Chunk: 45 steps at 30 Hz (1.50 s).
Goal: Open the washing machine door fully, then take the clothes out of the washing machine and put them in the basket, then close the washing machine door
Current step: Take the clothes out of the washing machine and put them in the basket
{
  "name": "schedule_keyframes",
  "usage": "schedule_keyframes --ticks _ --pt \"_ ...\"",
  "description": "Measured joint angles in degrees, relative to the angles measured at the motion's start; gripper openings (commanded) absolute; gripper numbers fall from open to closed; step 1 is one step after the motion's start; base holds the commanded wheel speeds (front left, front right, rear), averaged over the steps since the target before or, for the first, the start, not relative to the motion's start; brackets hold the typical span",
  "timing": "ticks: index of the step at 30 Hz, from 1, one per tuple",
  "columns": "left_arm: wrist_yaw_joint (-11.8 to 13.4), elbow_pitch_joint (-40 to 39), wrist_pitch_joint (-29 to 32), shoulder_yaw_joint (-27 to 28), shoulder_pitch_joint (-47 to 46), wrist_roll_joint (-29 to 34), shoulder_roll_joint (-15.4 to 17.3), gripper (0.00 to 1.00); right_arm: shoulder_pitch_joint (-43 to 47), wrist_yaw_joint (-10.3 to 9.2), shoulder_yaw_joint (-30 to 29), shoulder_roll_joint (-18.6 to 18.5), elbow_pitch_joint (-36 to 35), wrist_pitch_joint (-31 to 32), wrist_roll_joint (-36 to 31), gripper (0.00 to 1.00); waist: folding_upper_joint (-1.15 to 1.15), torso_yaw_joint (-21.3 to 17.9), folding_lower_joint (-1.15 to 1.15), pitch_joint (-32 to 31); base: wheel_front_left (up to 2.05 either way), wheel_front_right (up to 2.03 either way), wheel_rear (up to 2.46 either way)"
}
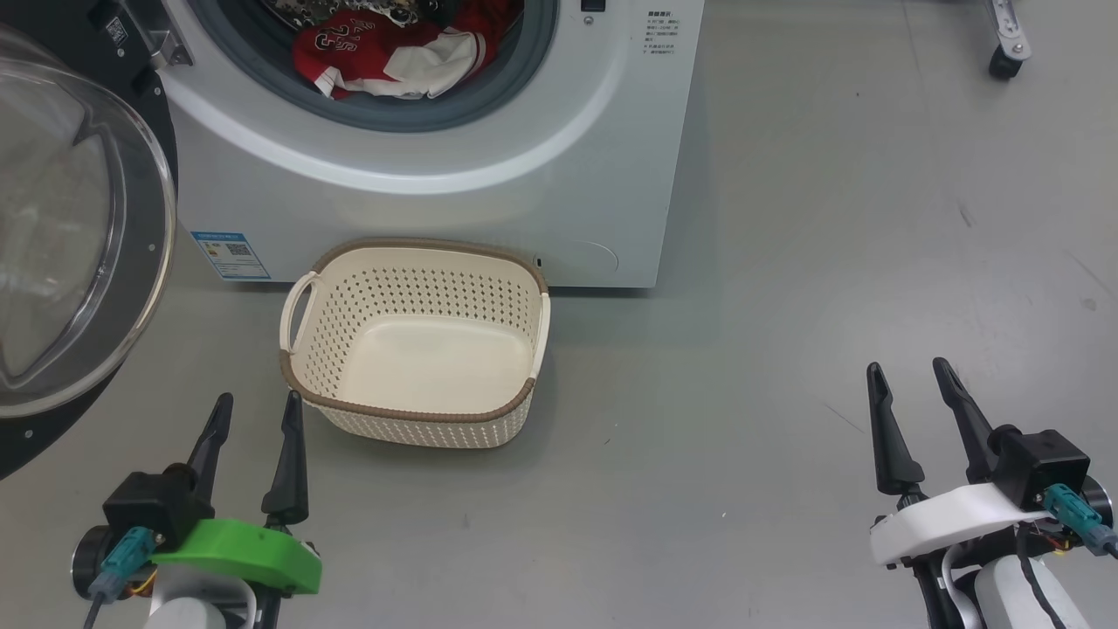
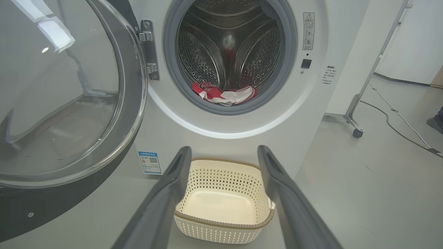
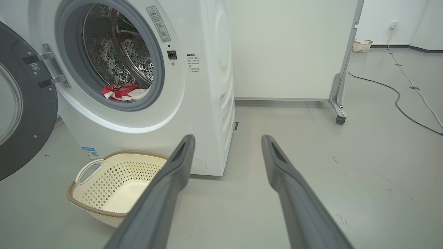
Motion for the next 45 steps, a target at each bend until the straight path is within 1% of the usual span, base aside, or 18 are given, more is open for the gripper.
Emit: schedule_keyframes --ticks 14,25,35,45 --pt "0.0 -0.7 0.0 0.0 0.0 0.9 -0.1 1.00 0.0 0.00 -0.3 0.3 0.1 0.0 0.0 1.00 0.00 0.2 0.00 0.2 0.00 0.00 0.00" --pt "0.0 -2.1 -0.2 0.4 0.0 -0.2 -0.4 1.00 0.0 0.00 -0.5 0.5 0.3 0.0 0.0 1.00 0.00 0.4 0.00 0.3 0.18 -0.18 0.00" --pt "0.0 -2.5 -0.2 0.6 0.3 -0.2 -0.5 1.00 0.0 0.01 -0.6 0.6 0.5 0.0 0.0 1.00 0.00 0.7 0.00 0.1 0.53 -0.53 0.00" --pt "0.0 -2.5 -0.2 0.5 0.4 -0.3 -0.6 1.00 0.0 0.05 -0.8 0.7 0.9 0.0 0.0 1.00 0.00 1.0 0.00 -0.2 0.92 -0.92 0.00"
